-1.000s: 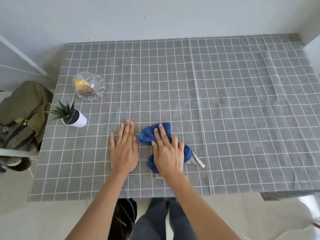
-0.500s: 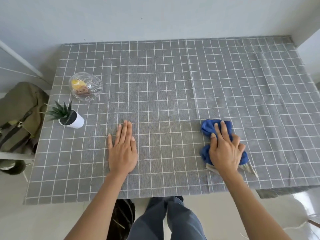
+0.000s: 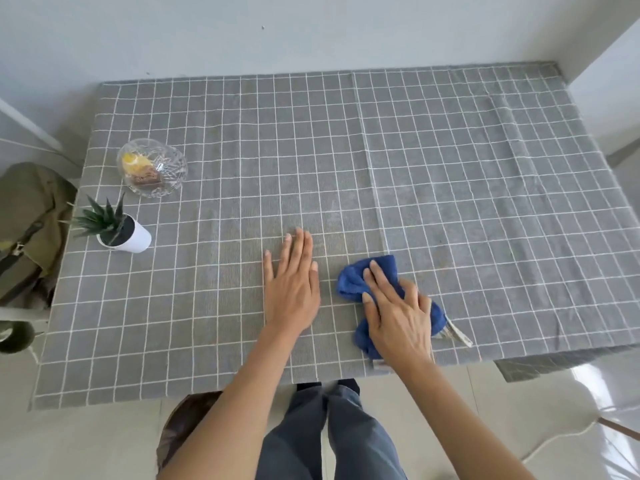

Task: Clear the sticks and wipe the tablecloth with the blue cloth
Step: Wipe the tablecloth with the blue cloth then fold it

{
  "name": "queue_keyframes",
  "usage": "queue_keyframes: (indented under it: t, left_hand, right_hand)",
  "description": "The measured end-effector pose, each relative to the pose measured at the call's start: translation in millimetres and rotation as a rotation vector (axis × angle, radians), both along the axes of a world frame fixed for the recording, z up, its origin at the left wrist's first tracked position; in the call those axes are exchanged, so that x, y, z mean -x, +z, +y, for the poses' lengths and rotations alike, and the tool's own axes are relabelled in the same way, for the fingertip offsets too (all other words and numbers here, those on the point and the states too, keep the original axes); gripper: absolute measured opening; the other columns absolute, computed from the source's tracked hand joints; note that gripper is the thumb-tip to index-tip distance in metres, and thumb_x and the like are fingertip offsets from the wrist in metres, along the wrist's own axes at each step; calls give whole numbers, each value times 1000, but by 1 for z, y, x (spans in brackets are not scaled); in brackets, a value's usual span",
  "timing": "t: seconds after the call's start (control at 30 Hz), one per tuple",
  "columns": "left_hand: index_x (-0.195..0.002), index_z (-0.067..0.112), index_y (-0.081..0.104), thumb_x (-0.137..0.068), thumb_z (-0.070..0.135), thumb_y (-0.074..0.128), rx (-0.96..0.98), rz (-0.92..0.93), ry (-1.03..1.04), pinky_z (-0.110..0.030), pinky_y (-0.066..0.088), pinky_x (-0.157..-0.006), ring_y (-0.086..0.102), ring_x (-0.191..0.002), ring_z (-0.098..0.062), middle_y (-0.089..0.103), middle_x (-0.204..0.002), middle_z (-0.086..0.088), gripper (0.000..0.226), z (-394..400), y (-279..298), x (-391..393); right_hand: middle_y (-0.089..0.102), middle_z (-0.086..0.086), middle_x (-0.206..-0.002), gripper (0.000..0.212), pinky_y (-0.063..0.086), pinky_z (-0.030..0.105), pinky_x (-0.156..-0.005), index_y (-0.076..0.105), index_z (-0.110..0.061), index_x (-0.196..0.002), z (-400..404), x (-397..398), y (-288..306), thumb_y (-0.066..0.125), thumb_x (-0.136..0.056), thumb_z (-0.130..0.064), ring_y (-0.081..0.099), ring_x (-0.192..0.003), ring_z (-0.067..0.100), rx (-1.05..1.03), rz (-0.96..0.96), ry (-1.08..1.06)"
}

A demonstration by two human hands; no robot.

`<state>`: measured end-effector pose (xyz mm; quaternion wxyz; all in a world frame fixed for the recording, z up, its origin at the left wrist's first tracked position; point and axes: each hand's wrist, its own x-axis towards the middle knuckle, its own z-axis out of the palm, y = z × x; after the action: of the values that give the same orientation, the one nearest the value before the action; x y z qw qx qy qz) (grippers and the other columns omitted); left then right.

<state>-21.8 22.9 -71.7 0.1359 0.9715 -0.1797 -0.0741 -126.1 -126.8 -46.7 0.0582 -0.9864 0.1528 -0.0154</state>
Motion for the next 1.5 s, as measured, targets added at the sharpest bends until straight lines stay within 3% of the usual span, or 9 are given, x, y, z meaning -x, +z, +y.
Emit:
queue_keyframes:
  t: [0.3,0.5,0.67,0.87,1.07,1.2,1.37,1.5]
  left_hand:
    - [-150,23,-9,-98,37,1,-15,15,2,-48,-9,-118,-13,-146,-12,-13,-158,6,55,2,0,0]
    - [-150,24,-10,-96,38,-3,-20,26,17,-47,-14,-116,-16,-145,-12,-15,-158,6,56,-2,0,-4]
    - [-150,22,-7,-99,35,2,31,18,17,-46,-12,-117,-14,-145,-11,-10,-158,6,53,-41,4,-40]
    - [-150,23,-6,-101,33,7,21,-8,19,-46,-9,-117,-12,-146,-10,-11,-158,8,52,-49,-1,-55]
    - [-150,23,-10,-97,37,-2,-12,-14,6,-47,-9,-117,-16,-145,-12,-15,-158,7,56,-48,-3,-55]
    - [-150,23,-11,-95,38,-5,-19,-9,-1,-47,-10,-117,-17,-145,-12,-16,-158,6,57,-49,-2,-55]
    - [-149,22,-13,-94,38,-7,-49,-9,-5,-49,-6,-118,-17,-145,-13,-18,-157,6,58,-48,-1,-56]
    - [-148,22,-16,-93,38,-8,-40,0,-5,-48,-9,-117,-18,-145,-14,-18,-157,5,57,-48,-1,-56]
  right_hand:
    - [44,-14,-145,57,31,38,-80,54,-26,-133,-64,18,1,21,-91,-45,45,-101,24,-29,92,-215]
    - [40,-13,-147,61,29,39,-90,52,-25,-136,-79,4,8,16,-92,-50,42,-110,26,-186,-57,-274]
    - [40,-10,-148,60,31,43,-89,49,-23,-137,-72,-71,17,17,-93,-47,42,-109,30,-178,-124,-195]
    - [30,-13,-153,50,28,39,-90,41,-28,-142,-56,-118,-2,25,-97,-43,40,-117,28,-110,8,-12]
    - [27,-17,-153,54,30,39,-91,35,-30,-145,-145,-102,-5,17,-96,-44,38,-120,25,-77,8,-226]
    - [29,-14,-153,48,27,44,-97,36,-27,-145,-210,-86,-4,24,-100,-42,34,-125,29,-93,6,-406]
    - [39,-7,-148,50,25,45,-97,40,-25,-142,-211,-88,4,22,-99,-42,35,-119,31,-142,-39,-471]
    - [40,-11,-148,52,31,43,-90,46,-26,-139,-154,-75,11,24,-95,-43,42,-113,29,-135,-80,-239]
